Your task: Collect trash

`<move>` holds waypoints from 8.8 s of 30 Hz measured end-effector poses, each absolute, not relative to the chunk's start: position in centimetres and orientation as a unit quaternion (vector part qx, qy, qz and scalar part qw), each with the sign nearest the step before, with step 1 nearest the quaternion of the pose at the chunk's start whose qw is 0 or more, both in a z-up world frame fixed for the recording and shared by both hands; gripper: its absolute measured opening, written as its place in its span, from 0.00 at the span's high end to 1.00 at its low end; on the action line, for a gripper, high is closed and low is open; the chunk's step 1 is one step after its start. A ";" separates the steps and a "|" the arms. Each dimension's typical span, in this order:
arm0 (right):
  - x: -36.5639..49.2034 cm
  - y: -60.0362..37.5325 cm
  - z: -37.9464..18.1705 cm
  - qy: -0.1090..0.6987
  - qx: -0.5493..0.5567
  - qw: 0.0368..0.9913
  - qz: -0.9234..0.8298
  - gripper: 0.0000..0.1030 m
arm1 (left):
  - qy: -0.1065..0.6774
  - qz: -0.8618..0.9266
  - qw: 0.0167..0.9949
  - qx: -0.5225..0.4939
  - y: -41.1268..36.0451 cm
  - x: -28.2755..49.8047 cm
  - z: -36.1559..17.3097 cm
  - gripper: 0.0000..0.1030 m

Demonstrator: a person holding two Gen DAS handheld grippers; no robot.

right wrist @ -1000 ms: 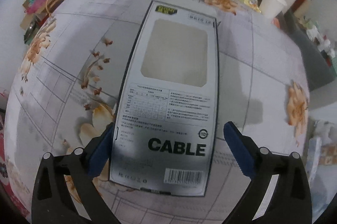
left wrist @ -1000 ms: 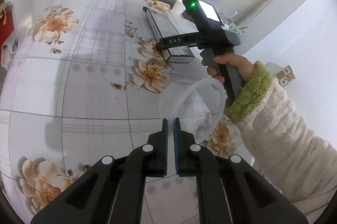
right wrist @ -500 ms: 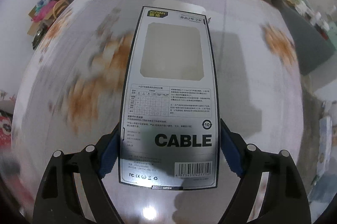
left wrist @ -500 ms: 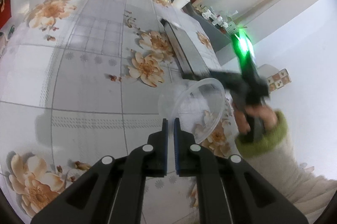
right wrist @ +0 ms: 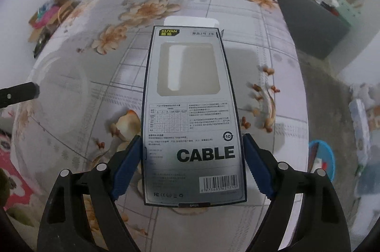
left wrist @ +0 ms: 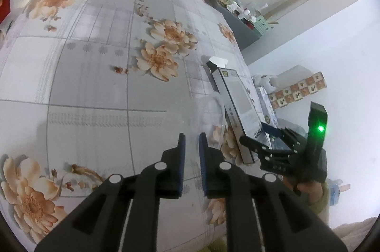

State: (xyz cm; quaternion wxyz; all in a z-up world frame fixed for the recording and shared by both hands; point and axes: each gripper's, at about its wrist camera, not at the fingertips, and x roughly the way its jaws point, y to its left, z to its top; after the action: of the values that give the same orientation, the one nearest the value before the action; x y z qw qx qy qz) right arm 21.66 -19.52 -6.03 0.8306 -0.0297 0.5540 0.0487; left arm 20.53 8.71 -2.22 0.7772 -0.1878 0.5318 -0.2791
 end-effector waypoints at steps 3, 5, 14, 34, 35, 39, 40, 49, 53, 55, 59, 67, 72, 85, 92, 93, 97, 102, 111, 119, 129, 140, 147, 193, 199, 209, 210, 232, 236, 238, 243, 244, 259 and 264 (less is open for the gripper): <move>21.2 -19.6 -6.1 0.547 -0.015 0.836 0.041 0.24 | 0.526 -0.273 0.787 -0.173 8.2 20.9 -2.1 0.83; 21.1 -20.0 -6.3 0.548 -0.004 0.836 0.037 0.23 | 0.524 -0.271 0.790 -0.166 8.0 21.0 -2.1 0.79; 20.4 -19.1 -7.5 0.555 -0.012 0.832 0.017 0.13 | 0.519 -0.242 0.813 -0.100 6.5 21.0 -2.8 0.65; 20.4 -19.3 -6.5 0.520 0.021 0.854 0.003 0.25 | 0.485 -0.260 0.834 -0.042 5.5 20.1 -2.0 0.94; 20.3 -19.5 -6.4 0.517 0.028 0.856 0.004 0.25 | 0.484 -0.262 0.834 -0.043 5.4 20.2 -1.8 0.94; 19.3 -21.1 -5.0 0.494 0.063 0.867 0.008 0.25 | 0.480 -0.286 0.829 -0.042 3.7 20.4 -0.4 0.94; 18.9 -21.6 -4.6 0.487 0.071 0.871 0.007 0.25 | 0.478 -0.293 0.827 -0.042 3.1 20.5 -0.1 0.94; 13.0 -30.9 -0.3 0.401 0.169 0.899 -0.054 0.26 | 0.456 -0.399 0.795 -0.006 -8.0 20.4 3.6 0.94; 9.7 -35.8 -0.4 0.384 0.216 0.893 -0.092 0.26 | 0.455 -0.447 0.770 0.009 -14.2 19.7 4.0 0.94; 8.1 -38.0 -0.9 0.379 0.232 0.888 -0.116 0.26 | 0.462 -0.467 0.754 0.013 -17.3 19.4 3.8 0.94; 5.2 -43.3 -2.4 0.373 0.262 0.873 -0.172 0.26 | 0.482 -0.494 0.723 0.019 -22.6 18.6 2.8 0.94; 3.9 -54.2 -9.7 0.400 0.315 0.824 -0.246 0.26 | 0.531 -0.515 0.671 0.045 -32.1 18.6 -0.5 0.94; 5.6 -59.4 -15.2 0.430 0.323 0.801 -0.264 0.26 | 0.557 -0.514 0.648 0.078 -37.7 19.1 -3.3 0.94; 6.2 -65.0 -27.9 0.484 0.352 0.737 -0.313 0.15 | 0.618 -0.477 0.616 0.103 -44.2 21.3 -10.5 0.94; -1.2 -64.3 -23.3 0.376 0.440 0.745 -0.331 0.15 | 0.643 -0.454 0.606 0.114 -49.0 22.2 -13.7 0.94; -2.3 -63.9 -22.6 0.363 0.449 0.745 -0.333 0.15 | 0.649 -0.447 0.604 0.120 -50.2 22.3 -14.4 0.94; -5.0 -61.6 -20.8 0.332 0.472 0.746 -0.333 0.14 | 0.667 -0.424 0.601 0.122 -54.2 22.6 -16.5 0.94; -6.0 -59.7 -21.6 0.342 0.484 0.735 -0.329 0.14 | 0.635 -0.394 0.640 0.180 -58.4 22.7 -19.3 0.94; -6.3 -59.2 -24.1 0.357 0.517 0.709 -0.321 0.14 | 0.690 -0.337 0.615 0.178 -59.2 24.3 -26.1 0.90; -6.0 -58.7 -24.1 0.365 0.512 0.710 -0.317 0.14 | 0.696 -0.318 0.608 0.211 -58.5 24.0 -26.5 0.45; -6.4 -57.0 -20.8 0.344 0.501 0.728 -0.318 0.14 | 0.666 -0.361 0.627 0.181 -55.3 23.2 -17.9 0.40; -7.4 -53.3 -13.6 0.314 0.458 0.774 -0.305 0.14 | 0.578 -0.452 0.671 0.109 -41.6 19.7 -3.1 0.37; -6.0 -47.1 -5.2 0.311 0.326 0.848 -0.279 0.07 | 0.455 -0.480 0.746 0.085 -28.4 14.4 4.4 0.17; -8.7 -32.3 2.7 0.338 0.032 0.867 -0.364 0.08 | 0.401 -0.139 0.898 0.114 -12.7 2.2 2.6 0.05; -9.4 -32.6 2.6 0.338 0.041 0.865 -0.368 0.08 | 0.404 -0.140 0.897 0.114 -13.3 1.8 2.7 0.05; -9.7 -32.5 2.8 0.337 0.044 0.867 -0.364 0.08 | 0.404 -0.138 0.897 0.113 -13.2 1.4 3.0 0.05; -9.7 -32.4 2.8 0.337 0.043 0.868 -0.363 0.08 | 0.403 -0.139 0.897 0.113 -13.2 1.5 3.0 0.05; -9.0 -31.5 3.0 0.339 0.037 0.870 -0.356 0.08 | 0.409 -0.128 0.898 0.096 -11.8 1.6 3.2 0.05; -8.8 -31.4 3.1 0.339 0.036 0.871 -0.354 0.08 | 0.412 -0.126 0.897 0.095 -11.7 1.6 3.1 0.05; -8.9 -31.4 3.1 0.339 0.036 0.871 -0.355 0.08 | 0.411 -0.127 0.898 0.094 -11.7 1.6 3.1 0.05; -8.8 -31.4 3.1 0.339 0.037 0.871 -0.355 0.08 | 0.412 -0.127 0.897 0.095 -11.6 1.6 3.1 0.05; -8.8 -31.4 3.1 0.339 0.036 0.871 -0.354 0.08 | 0.412 -0.127 0.897 0.095 -11.6 1.6 3.1 0.05; -8.4 -30.9 3.1 0.339 0.036 0.873 -0.349 0.08 | 0.413 -0.127 0.897 0.095 -11.5 1.7 3.1 0.05; -8.3 -30.9 3.1 0.339 0.035 0.873 -0.349 0.08 | 0.413 -0.127 0.897 0.095 -11.5 1.8 3.1 0.05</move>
State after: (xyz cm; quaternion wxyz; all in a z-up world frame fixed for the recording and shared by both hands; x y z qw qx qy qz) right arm -8.30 -30.88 3.10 0.8729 0.0353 0.3391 -0.3490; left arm 1.79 -11.51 3.14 0.8970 0.0948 0.4127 -0.1271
